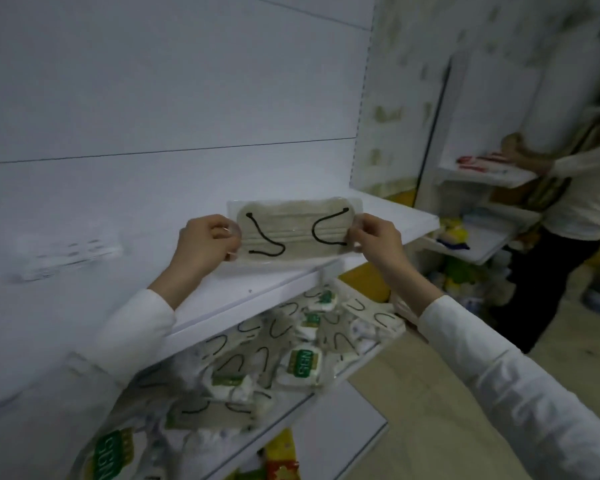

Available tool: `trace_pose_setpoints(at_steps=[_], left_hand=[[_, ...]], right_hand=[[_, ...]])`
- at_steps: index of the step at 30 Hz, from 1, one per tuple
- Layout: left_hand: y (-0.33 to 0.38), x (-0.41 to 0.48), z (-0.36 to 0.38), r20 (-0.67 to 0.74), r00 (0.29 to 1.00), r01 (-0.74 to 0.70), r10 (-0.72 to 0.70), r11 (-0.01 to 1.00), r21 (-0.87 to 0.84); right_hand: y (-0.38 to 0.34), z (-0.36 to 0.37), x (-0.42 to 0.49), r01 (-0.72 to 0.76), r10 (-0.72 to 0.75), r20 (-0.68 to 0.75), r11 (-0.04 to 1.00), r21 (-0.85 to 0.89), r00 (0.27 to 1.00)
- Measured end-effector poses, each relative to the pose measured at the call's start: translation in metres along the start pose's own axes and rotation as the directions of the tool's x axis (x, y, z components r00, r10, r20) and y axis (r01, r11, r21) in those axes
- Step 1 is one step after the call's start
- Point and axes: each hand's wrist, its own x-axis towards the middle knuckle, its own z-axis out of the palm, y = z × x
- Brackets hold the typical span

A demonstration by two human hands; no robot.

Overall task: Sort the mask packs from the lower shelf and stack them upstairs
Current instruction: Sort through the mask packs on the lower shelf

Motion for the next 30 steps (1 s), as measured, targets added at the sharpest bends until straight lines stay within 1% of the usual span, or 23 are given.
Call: trace_pose_setpoints(at_steps=[4, 9, 14, 16, 19, 22, 24, 27, 30], left_hand=[[0.013, 0.029, 0.086, 0.026, 1.0, -0.006, 0.005, 1.0, 0.022], [0.014, 0.068, 0.169, 0.067, 0.997, -0.025, 0.023, 0.999, 0.036], [0.011, 0.125, 0.235, 0.085, 0.996, -0.021, 0.015, 0.997, 0.073], [0.006, 0.154, 0.256, 0.108, 0.994, 0.003, -0.013, 0.996, 0.091], [-0.001, 0.197, 0.283, 0.118, 0.991, 0.038, -0.057, 0.987, 0.154], [-0.008, 0.238, 0.305, 0.082, 0.99, 0.095, -0.116, 0.97, 0.223], [-0.015, 0.265, 0.317, 0.056, 0.985, 0.138, -0.162, 0.943, 0.303], [-0.026, 0.295, 0.329, -0.028, 0.978, 0.201, -0.207, 0.897, 0.393], [-0.037, 0.317, 0.338, -0.134, 0.952, 0.306, -0.275, 0.866, 0.395]], right_hand=[[0.045, -0.059, 0.042, -0.027, 0.026, -0.019, 0.999, -0.021, 0.999], [0.098, -0.11, 0.097, -0.037, 0.035, -0.038, 0.999, -0.033, 0.999], [0.139, -0.135, 0.161, -0.037, 0.036, -0.043, 0.999, -0.003, 0.998], [0.155, -0.139, 0.194, -0.045, 0.045, -0.039, 0.999, 0.001, 0.998], [0.179, -0.14, 0.249, -0.059, 0.059, 0.0, 0.997, -0.04, 0.998], [0.196, -0.136, 0.301, -0.099, 0.103, 0.053, 0.993, -0.07, 0.993], [0.206, -0.128, 0.337, -0.114, 0.124, 0.093, 0.988, -0.103, 0.988], [0.215, -0.111, 0.384, -0.076, 0.116, 0.175, 0.973, -0.218, 0.978], [0.219, -0.091, 0.424, -0.028, 0.11, 0.288, 0.961, -0.275, 0.951]])
